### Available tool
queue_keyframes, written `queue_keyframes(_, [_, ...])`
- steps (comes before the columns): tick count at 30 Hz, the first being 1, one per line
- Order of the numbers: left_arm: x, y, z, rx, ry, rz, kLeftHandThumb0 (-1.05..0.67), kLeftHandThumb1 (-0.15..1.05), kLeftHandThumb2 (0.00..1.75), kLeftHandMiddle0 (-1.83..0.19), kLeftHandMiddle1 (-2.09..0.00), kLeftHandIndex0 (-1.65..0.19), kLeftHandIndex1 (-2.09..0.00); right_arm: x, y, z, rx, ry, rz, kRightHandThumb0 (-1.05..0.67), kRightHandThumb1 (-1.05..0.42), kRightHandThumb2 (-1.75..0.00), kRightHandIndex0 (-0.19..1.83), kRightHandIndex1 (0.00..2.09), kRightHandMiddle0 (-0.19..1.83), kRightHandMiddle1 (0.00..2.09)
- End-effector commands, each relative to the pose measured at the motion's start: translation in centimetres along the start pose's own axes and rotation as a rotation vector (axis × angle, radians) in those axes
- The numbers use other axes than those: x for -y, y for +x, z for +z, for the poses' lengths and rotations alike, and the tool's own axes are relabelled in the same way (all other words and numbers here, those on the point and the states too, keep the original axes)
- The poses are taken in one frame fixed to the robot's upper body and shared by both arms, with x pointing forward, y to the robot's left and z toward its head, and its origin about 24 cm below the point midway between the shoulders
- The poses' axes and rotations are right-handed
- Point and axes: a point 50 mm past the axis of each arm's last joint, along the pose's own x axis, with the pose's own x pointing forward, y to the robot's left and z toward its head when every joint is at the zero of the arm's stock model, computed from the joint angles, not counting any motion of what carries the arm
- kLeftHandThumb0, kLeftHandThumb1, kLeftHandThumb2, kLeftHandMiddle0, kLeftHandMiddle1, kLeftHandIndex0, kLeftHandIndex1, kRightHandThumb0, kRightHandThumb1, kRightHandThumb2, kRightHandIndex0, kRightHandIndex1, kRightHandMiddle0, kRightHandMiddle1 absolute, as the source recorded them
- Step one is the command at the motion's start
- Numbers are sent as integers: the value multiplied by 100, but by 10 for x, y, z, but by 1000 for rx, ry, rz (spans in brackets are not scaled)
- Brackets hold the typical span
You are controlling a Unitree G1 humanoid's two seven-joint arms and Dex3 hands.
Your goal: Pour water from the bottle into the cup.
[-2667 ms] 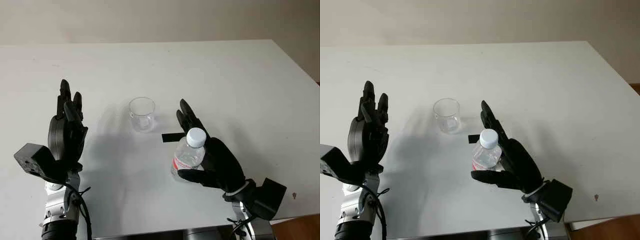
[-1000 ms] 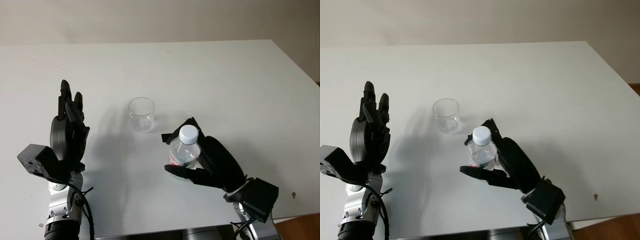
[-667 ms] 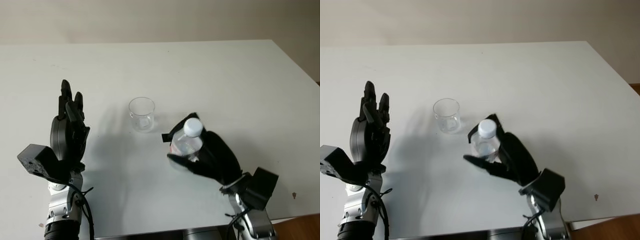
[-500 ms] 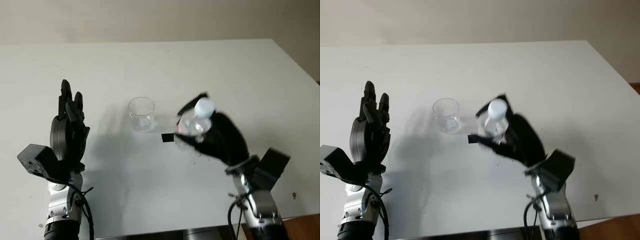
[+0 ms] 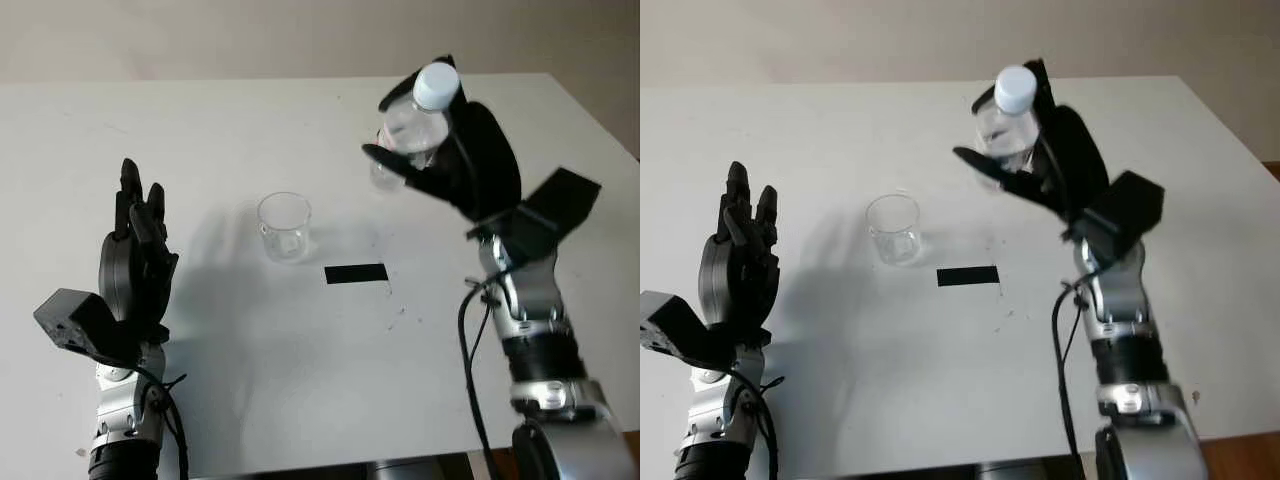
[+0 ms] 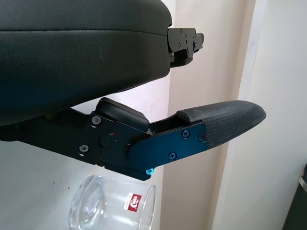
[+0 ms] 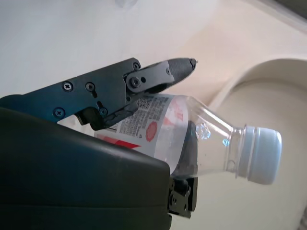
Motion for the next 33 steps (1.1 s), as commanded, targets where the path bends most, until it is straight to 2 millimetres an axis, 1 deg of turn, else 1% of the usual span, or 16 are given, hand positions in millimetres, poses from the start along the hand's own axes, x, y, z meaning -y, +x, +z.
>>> queue_keyframes(1, [1,2,2,11,-2,-2,-92,105,75,19,-35,7,0,6,17,10,35,-88,-3,-13,-105,-12,37,209,13,209])
queue_keyframes(2, [1,2,2,12,-2,-2,-92,105,75,19,-35,7,0,6,21,10,29,-116,0,-11,-105,-12,48,209,22,209])
queue_keyframes(4, [1,2,2,12,-4,-5,-92,105,75,19,-34,8,0,5,33,8,5,-209,13,-10,-105,-13,61,209,34,209])
queue_keyframes(6, [1,2,2,15,-10,-7,-91,105,75,19,-32,9,0,4,40,6,-22,-297,21,-10,-105,-13,68,209,41,209])
queue_keyframes(8, [1,2,2,14,-11,-4,-91,105,75,19,-32,9,0,2,48,2,-58,-396,36,-10,-105,-12,70,209,43,209])
queue_keyframes(12, [2,3,2,16,-5,-7,-91,105,76,19,-34,8,0,-4,56,-3,-100,-557,60,-10,-103,-10,75,209,43,209])
queue_keyframes(15, [2,3,1,15,-1,-1,-91,105,76,19,-34,8,0,-8,60,-6,-110,-642,83,-12,-102,-9,79,209,44,209])
queue_keyframes(21, [2,2,1,18,-2,2,-91,105,77,19,-35,7,0,-14,64,-8,-117,-742,114,-11,-103,-9,81,209,43,209])
queue_keyframes(25, [1,1,1,14,0,3,-92,105,76,19,-35,8,0,-15,66,-7,-119,-809,130,-12,-103,-8,79,209,34,209])
queue_keyframes(33, [2,1,0,14,1,1,-92,105,77,19,-34,8,0,-17,67,-6,-88,-867,140,-12,-104,-7,75,209,30,209])
